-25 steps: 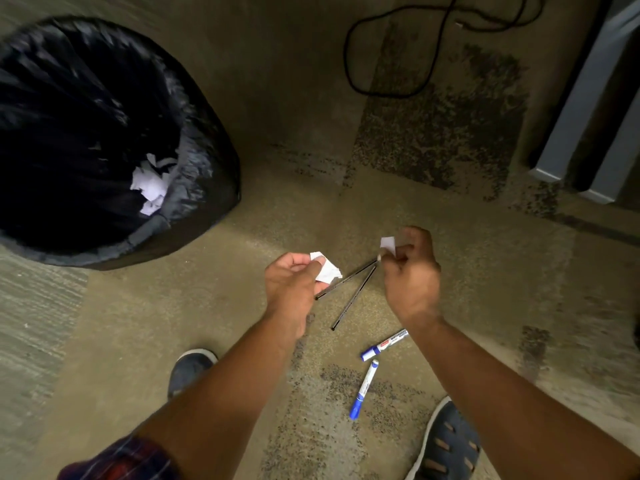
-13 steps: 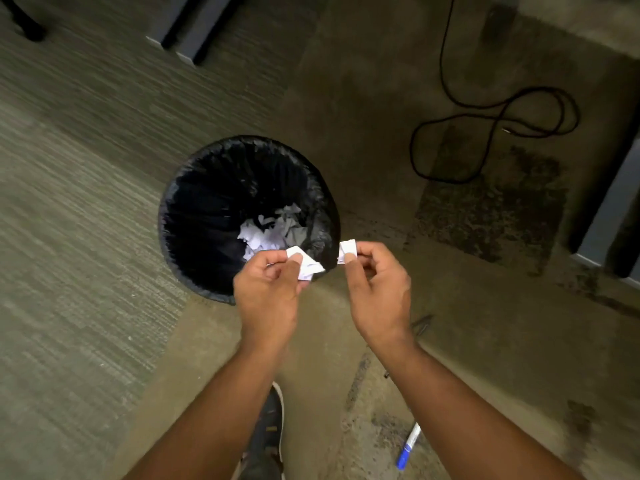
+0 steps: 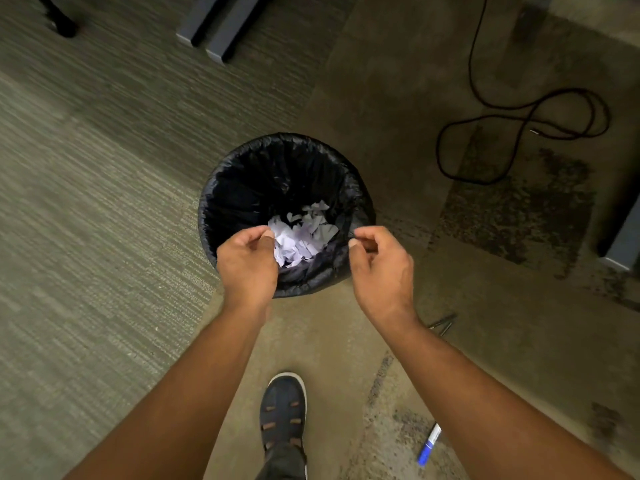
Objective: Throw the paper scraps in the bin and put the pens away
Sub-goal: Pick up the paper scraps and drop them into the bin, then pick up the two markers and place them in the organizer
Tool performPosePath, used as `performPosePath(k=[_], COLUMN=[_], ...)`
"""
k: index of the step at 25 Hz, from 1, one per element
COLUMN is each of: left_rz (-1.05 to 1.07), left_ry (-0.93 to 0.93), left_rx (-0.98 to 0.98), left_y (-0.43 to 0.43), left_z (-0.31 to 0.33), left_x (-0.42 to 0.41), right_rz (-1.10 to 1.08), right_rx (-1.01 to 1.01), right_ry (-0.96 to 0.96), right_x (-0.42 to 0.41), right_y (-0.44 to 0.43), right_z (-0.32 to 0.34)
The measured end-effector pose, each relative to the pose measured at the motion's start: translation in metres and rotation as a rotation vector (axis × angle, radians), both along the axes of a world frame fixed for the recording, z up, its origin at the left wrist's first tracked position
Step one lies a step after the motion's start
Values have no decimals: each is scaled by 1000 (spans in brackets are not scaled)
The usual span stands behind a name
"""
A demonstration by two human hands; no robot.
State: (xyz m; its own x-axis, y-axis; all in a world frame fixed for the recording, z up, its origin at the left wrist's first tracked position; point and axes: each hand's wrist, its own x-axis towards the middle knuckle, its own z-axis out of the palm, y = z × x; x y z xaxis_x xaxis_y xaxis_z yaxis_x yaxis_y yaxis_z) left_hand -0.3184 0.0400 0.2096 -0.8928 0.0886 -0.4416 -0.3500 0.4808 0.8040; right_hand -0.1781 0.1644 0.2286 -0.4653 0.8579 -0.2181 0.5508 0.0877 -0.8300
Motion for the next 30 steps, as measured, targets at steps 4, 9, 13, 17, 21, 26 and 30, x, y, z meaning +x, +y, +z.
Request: performPosePath(k=[4, 9, 13, 17, 21, 26, 30], left_rz=[-109, -335, -525, -701, -779, -685, -827], left_ry=[176, 174, 70, -54, -139, -396, -421], left_rx=[25, 79, -19, -99, -205, -441, -608], left_y=[10, 35, 50, 59, 60, 15, -36], left_z=[20, 9, -32, -76, -126, -191, -226], left_x=[35, 109, 180, 240, 294, 369, 426], right_rz=[-74, -82, 66, 180, 262, 528, 713], right_rx=[53, 60, 101, 81, 34, 126, 201], right_ry=[-28, -215, -402, -548, -637, -782, -771], right_x=[55, 156, 233, 292, 337, 374, 390], right_y=[17, 44, 57, 61, 55, 28, 12], right_z=[-17, -41, -66, -101, -144, -192, -224])
